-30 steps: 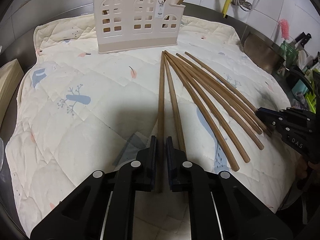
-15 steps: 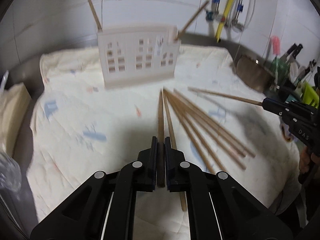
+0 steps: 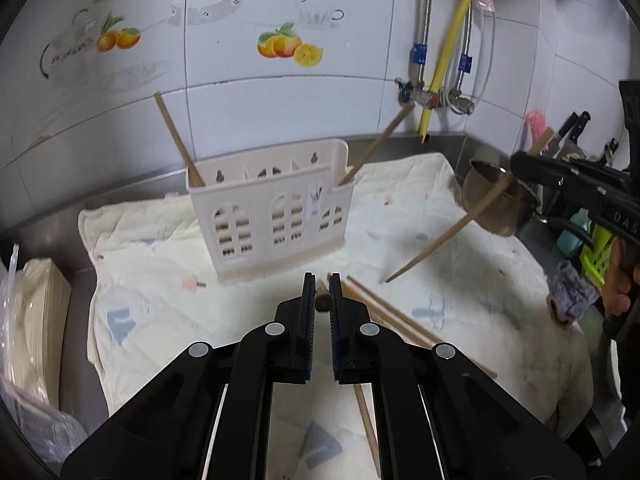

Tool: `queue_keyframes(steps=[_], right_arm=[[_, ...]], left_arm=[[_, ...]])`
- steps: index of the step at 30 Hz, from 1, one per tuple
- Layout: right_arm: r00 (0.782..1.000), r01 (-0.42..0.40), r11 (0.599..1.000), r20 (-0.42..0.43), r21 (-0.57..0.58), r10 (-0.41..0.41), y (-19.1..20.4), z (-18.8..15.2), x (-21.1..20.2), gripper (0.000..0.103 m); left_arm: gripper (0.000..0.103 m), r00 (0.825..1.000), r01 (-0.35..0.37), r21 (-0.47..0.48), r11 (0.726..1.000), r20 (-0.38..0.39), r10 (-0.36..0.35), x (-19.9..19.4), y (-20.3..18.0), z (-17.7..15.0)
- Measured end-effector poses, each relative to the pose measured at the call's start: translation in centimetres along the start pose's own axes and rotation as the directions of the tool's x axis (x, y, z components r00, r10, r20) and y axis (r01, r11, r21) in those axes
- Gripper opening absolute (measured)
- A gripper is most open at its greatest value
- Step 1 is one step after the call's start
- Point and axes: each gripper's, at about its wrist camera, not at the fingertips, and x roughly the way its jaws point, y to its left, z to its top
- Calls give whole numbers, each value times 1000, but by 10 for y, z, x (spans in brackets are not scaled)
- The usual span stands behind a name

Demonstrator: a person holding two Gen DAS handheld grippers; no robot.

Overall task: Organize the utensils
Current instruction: 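Carry the chopstick into the holder with the left tool while the right tool inserts its own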

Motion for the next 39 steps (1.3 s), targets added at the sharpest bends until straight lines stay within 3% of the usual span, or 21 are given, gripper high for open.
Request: queue_keyframes(steps=[6,18,25,31,34,39], right_arm=[[997,-71,997,22,4,71,-4,50,8,6],[997,-23,1000,76,-3,23,-17,116,27,6],[999,22,999,38,25,-23,-33,122,56,6],[999,43,999,-20,9,-43,-36,110,82,6],[998,39,999,-43,2,-39,-35,105,90,6],[997,44,999,-69,0,-44,-36,93,101,6]], left_arm=[[6,1000,23,6,1000,16,-23,-2,7,30],[6,995,-6,36,999,101,2,-42,24,89],[6,975,-60,64,996,215,45,-72,33,143],[6,959,-75,23,997,276,66,-68,47,178],[6,953,-109,8,994,284,102,-56,53,183],[6,959,-117,-57,992,252,127,-25,73,174]])
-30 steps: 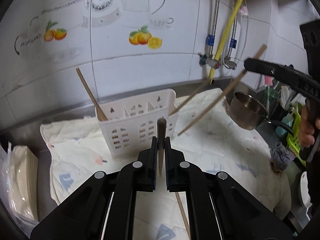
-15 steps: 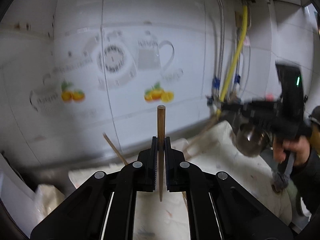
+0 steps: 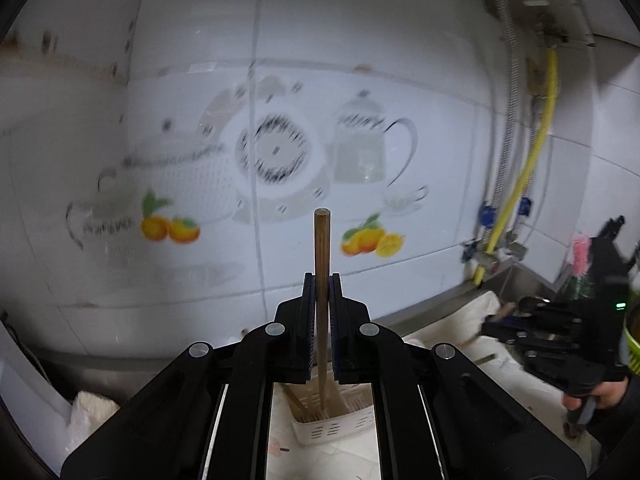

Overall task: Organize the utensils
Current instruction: 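Carry the chopstick into the holder with the left tool while the right tool inserts its own, then open both tools to release the chopsticks into the holder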

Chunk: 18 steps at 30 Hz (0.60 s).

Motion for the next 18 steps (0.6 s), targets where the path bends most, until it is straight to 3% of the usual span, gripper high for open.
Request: queue_keyframes(steps=[11,18], right_arm=[[1000,4,1000,-19,3,-4,1,-13,8,7],[1000,11,1000,3,7,-11,2,-13,-1,9]], left_arm=[[6,991,-20,-81,996,-137,8,46,32,-52],[9,989,-15,-117,993,-148,-2,42,38,-59]])
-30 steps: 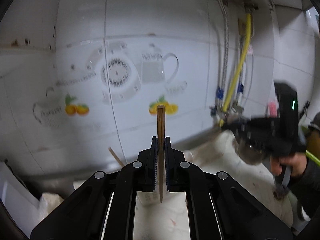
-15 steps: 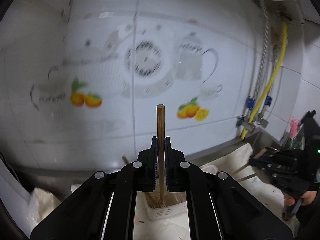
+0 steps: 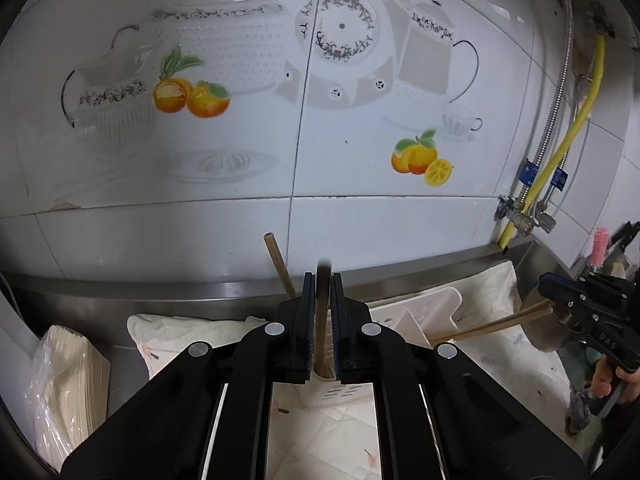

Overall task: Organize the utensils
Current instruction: 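Open both tools to release the chopsticks into the holder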

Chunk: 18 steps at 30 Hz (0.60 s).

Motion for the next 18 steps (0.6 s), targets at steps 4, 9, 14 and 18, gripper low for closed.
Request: queue_keyframes(steps=[4,9,14,18], right_arm=[[999,12,1000,32,2,-12,1,0,-15,19],[997,21,1000,72,7,-21,5,-12,-42,26],[996,25,1000,82,1,-25,17,-42,-62,34],[999,23,1000,48,13,-24,25,-80,-64,37]], left_arm=[[36,1000,-14,6,1000,20,14,-13,-2,-2],[50,999,-14,2,1000,41,14,-34,-6,-12],[68,999,-12,2,1000,53,12,-54,-13,-39],[78,999,-21,5,1000,34,20,-63,-22,-69]])
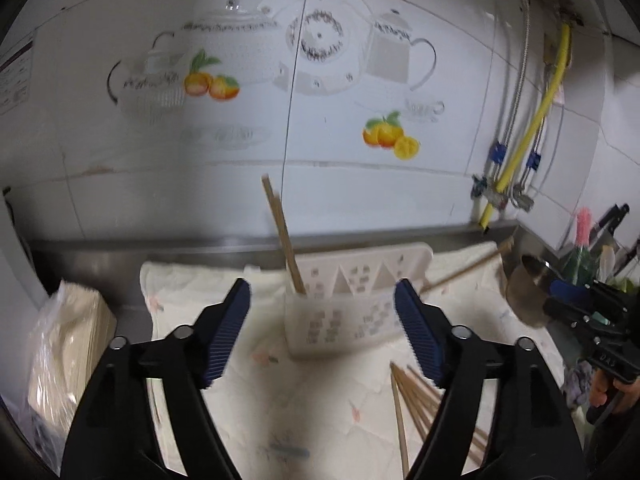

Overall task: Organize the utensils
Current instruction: 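Open both tools to release the chopsticks into the holder, then move both open tools back over the remaining chopsticks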

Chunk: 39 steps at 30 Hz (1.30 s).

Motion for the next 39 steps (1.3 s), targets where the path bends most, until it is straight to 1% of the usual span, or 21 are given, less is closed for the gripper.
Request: queue_keyframes(steps=[2,5,10,13,15,16,19,24,32,39], right_arm=[[1000,-10,1000,-28,13,10,1,-17,2,37],[996,-15,999,-85,28,18,4,-49,7,37],[982,-22,997,-183,72,35,6,-101,16,37],[973,-20,996,-227,82,38,9,-125,17,34],[967,-16,997,-251,78,35,11,-138,18,29],[965,-20,997,-261,81,41,12,-143,17,28],[959,-23,996,-280,81,45,15,-154,17,25],[945,-38,995,-321,97,67,16,-171,21,17],[935,-46,994,-345,101,78,19,-178,26,11],[932,-42,995,-355,93,72,18,-180,30,10]], left_arm=[[80,1000,-4,8,1000,-11,4,-4,-4,-13],[86,999,-15,13,1000,-35,16,-8,-11,-36],[88,996,-27,36,999,-80,30,-8,-19,-71],[90,994,-29,30,999,-107,32,-7,-22,-90],[90,992,-25,24,999,-124,28,-5,-22,-100],[90,990,-27,23,999,-135,29,-4,-23,-106],[90,986,-26,16,1000,-163,28,-2,-25,-123],[90,980,-20,-5,1000,-200,19,-1,-24,-144],[90,970,-15,-16,1000,-243,11,-1,-28,-166],[90,962,-5,-21,1000,-273,-1,0,-32,-180]])
